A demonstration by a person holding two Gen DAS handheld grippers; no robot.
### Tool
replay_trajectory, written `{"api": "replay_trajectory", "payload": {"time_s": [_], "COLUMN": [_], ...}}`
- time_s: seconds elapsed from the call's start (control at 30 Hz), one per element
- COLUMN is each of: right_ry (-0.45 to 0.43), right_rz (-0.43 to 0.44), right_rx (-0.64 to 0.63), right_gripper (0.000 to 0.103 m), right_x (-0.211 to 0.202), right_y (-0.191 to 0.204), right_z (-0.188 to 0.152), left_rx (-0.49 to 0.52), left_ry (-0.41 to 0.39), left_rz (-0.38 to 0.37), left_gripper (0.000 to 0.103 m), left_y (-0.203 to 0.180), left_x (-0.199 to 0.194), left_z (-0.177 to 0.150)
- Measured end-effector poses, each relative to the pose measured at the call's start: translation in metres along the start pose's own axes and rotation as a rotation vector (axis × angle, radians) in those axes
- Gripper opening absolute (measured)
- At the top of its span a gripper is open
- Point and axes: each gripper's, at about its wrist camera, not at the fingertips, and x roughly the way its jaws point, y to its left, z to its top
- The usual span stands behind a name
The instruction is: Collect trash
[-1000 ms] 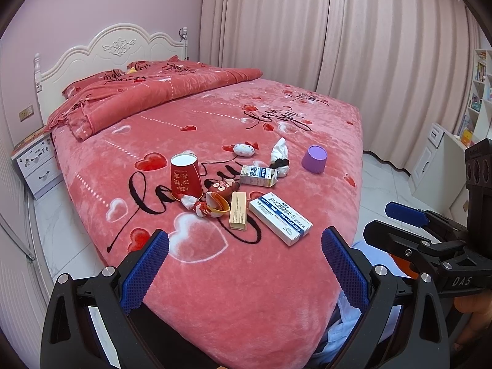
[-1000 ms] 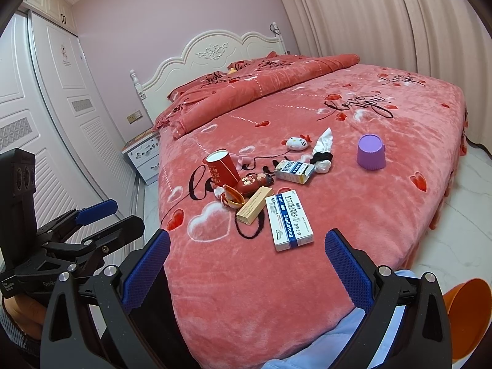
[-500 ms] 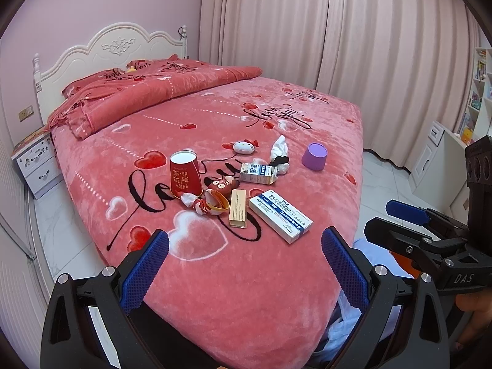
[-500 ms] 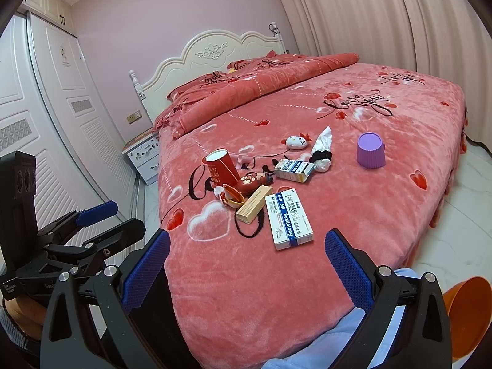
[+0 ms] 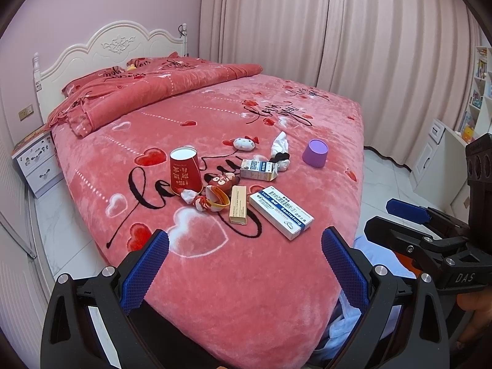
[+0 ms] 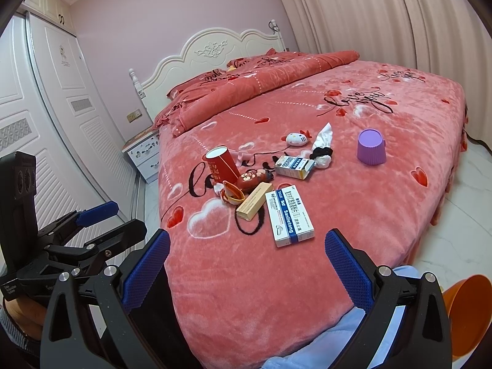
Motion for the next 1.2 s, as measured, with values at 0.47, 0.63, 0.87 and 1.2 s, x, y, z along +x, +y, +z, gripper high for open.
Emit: {"api": "replay_trajectory", "payload": {"time_s": [0.47, 0.63, 0.87, 1.2], "right_ry": [0.003, 0.004, 0.006, -0.022], "right_rz": [0.002, 0.004, 0.011, 0.056], "right_rx": [0.002, 0.003, 0.000, -0.109], "right_gripper": [0.099, 0.099, 0.099, 0.099], "right_x": [0.001, 0.001, 0.001, -0.009], "right_y": [0.000, 0.000, 0.000, 0.010], "right_z": [0.000, -0.003, -0.004, 0.001], "left_rx": [0.006, 0.008, 0.031, 0.115], "left_ry": [0.009, 0.017, 0.031, 0.033], "left_rz": [0.002, 0.002, 0.012, -0.025], "left_gripper": [0.097, 0.097, 0.097, 0.097], "left_y": [-0.002, -0.003, -0.005, -0.009], "left_x": [0.001, 0.001, 0.001, -0.002], "left_z": [0.000, -0.001, -0.001, 0.010]}}
